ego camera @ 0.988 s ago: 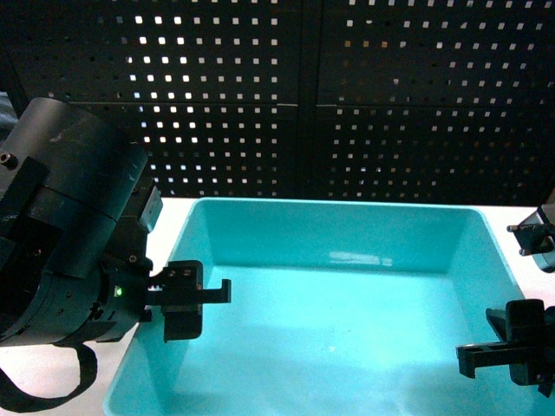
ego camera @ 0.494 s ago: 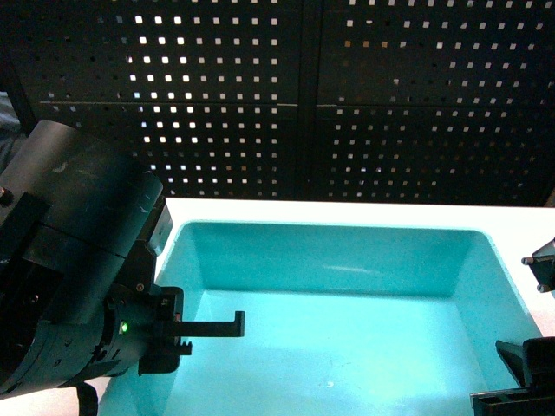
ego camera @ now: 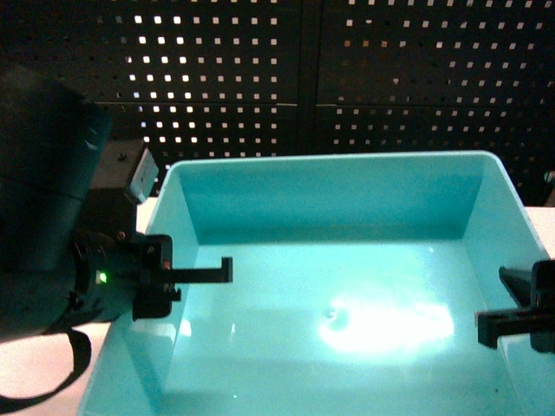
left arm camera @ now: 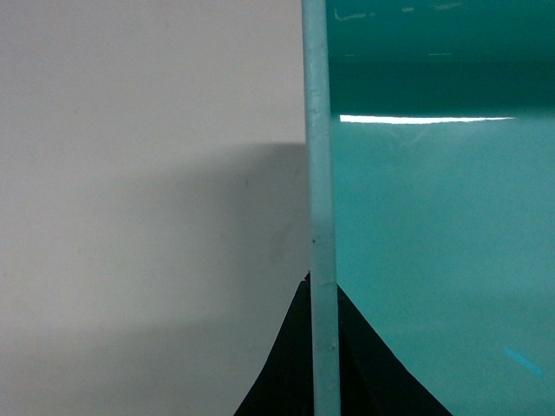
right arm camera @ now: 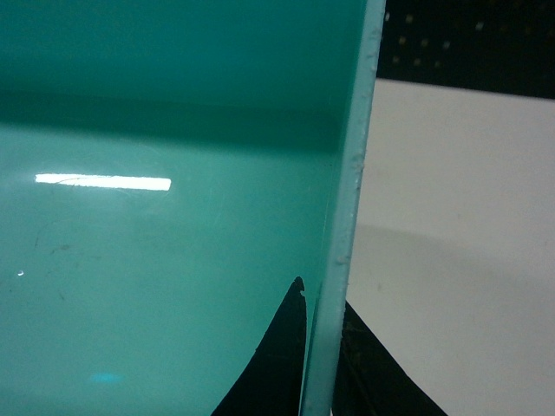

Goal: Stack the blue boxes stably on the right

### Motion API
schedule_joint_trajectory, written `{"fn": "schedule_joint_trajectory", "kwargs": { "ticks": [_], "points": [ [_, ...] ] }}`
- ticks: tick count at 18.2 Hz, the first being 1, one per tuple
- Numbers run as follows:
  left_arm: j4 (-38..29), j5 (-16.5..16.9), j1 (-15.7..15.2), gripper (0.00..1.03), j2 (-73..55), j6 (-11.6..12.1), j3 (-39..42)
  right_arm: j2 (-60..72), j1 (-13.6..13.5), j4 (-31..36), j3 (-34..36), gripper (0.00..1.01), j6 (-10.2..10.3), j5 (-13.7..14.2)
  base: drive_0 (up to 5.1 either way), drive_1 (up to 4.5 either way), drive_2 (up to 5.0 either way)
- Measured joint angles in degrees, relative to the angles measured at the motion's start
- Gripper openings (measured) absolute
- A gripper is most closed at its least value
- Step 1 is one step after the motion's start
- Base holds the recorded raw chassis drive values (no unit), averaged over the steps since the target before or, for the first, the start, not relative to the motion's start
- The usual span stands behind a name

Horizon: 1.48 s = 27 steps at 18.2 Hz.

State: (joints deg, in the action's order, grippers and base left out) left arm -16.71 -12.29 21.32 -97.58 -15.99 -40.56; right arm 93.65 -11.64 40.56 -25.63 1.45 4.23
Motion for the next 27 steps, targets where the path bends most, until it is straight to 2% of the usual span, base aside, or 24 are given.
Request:
{"fn": "schedule_joint_trajectory", "kwargs": {
  "ticks": [4,8,12,13,14,15,19,27],
  "points": [
    [-0.6,1.4,-1.8,0.02,3.8,2.9,-3.5,-5.6,0.0,-3.7,-5.5,0.07,-1.0,-0.1,0.0,0.00,0.0],
    [-0.9,2.9,-2.8,0.02,8.5,6.1,-9.1,-11.1,1.5,-4.5,-10.7,0.07,-1.6,0.0,0.0,0.00,0.0],
    [-1.5,3.5,-2.9,0.02,11.9,8.5,-10.3,-13.7,2.8,-6.6,-13.6,0.07,-1.2,-1.8,0.0,0.00,0.0],
    [-4.0,3.4,-2.6,0.02,13.4,10.0,-8.9,-13.7,3.5,-6.1,-13.6,0.07,-0.9,-2.8,0.0,0.00,0.0],
    [-11.7,2.8,-2.0,0.02,16.4,14.9,-4.1,-14.2,3.5,-5.7,-13.6,0.07,-0.1,-3.1,0.0,0.00,0.0],
    [-11.8,2.6,-2.0,0.02,16.7,16.1,-4.1,-14.3,3.5,-5.7,-13.6,0.07,0.3,-3.5,0.0,0.00,0.0],
    [-11.9,2.5,-2.0,0.02,16.7,16.5,-4.1,-14.3,3.5,-5.8,-13.6,0.07,0.5,-3.5,0.0,0.00,0.0],
    [-11.9,2.5,-2.0,0.02,16.7,16.5,-4.1,-14.3,3.5,-5.8,-13.6,0.07,0.5,-3.5,-1.8,-1.85,-1.8]
  ]
}}
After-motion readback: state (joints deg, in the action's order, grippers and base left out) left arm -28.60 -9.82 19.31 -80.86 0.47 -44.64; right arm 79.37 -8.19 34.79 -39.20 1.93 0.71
